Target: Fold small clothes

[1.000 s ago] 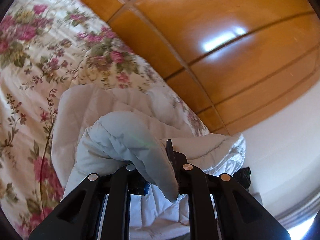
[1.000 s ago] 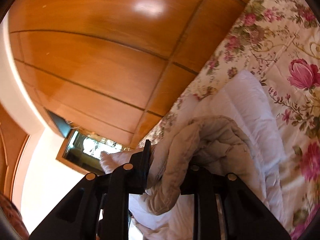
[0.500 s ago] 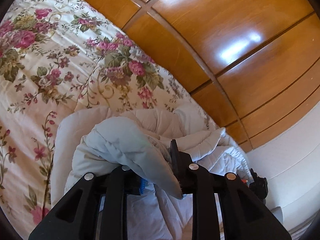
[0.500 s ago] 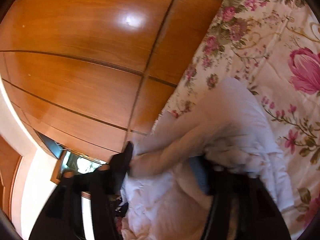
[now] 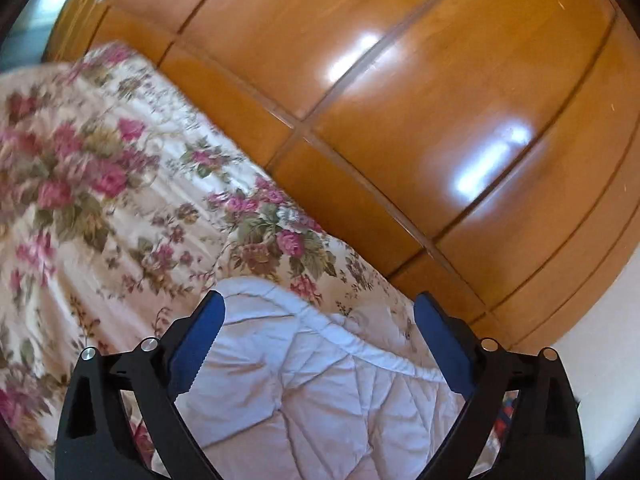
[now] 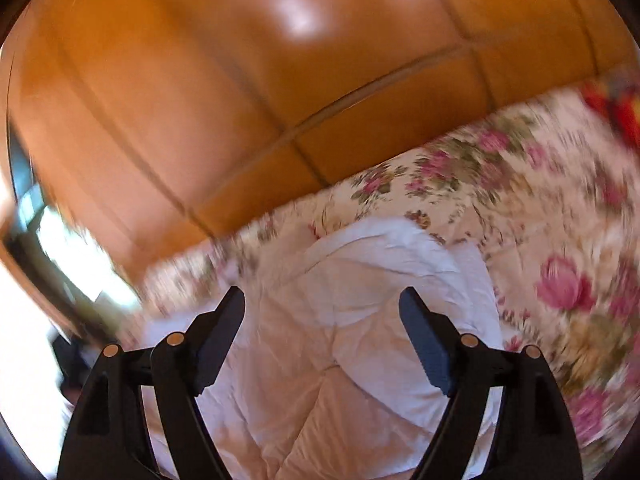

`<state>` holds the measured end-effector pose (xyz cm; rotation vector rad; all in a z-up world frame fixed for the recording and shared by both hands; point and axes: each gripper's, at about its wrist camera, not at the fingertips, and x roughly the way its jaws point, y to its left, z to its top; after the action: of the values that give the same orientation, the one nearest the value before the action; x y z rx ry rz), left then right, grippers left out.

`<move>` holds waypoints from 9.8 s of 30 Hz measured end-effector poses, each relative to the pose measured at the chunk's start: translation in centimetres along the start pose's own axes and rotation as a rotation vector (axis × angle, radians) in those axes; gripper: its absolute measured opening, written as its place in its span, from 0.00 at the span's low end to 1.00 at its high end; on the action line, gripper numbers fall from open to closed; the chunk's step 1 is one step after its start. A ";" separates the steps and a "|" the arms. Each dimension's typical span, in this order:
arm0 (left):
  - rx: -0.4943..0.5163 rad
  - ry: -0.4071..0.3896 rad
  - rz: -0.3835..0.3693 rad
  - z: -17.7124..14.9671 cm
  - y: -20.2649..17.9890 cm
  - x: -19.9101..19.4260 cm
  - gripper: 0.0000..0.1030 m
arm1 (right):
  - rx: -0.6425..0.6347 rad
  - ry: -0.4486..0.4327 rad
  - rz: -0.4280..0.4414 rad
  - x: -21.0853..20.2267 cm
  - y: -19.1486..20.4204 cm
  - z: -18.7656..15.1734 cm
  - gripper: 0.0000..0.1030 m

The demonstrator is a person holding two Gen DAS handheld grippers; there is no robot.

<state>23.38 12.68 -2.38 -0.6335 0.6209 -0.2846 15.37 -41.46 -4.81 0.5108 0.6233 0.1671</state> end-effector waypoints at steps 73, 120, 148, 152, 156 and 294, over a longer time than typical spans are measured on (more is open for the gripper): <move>0.446 0.175 0.252 -6.5 -7.7 8.9 0.76 | -0.348 0.032 -0.263 9.1 5.0 -1.1 0.52; 0.498 0.144 0.372 -12.2 -7.6 6.8 0.56 | -0.255 0.071 -0.270 7.4 7.5 -6.1 0.35; 0.246 0.091 0.375 -14.9 2.5 -4.3 0.31 | 0.035 0.012 -0.258 -3.0 1.1 -13.3 0.28; 0.293 0.065 0.412 -15.2 2.1 -5.2 0.30 | 0.026 0.009 -0.228 -3.7 0.7 -13.6 0.38; 0.262 -0.012 0.340 -15.1 0.5 -7.5 0.42 | 0.087 -0.145 -0.108 -7.9 -0.2 -12.2 0.65; 0.152 0.233 0.063 -16.9 0.0 0.5 0.56 | -0.776 -0.120 -0.172 1.2 26.6 -14.7 0.24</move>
<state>13.31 4.70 -13.31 -0.4371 0.8332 -0.3462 7.67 -12.14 -2.20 -0.2806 0.4366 0.1986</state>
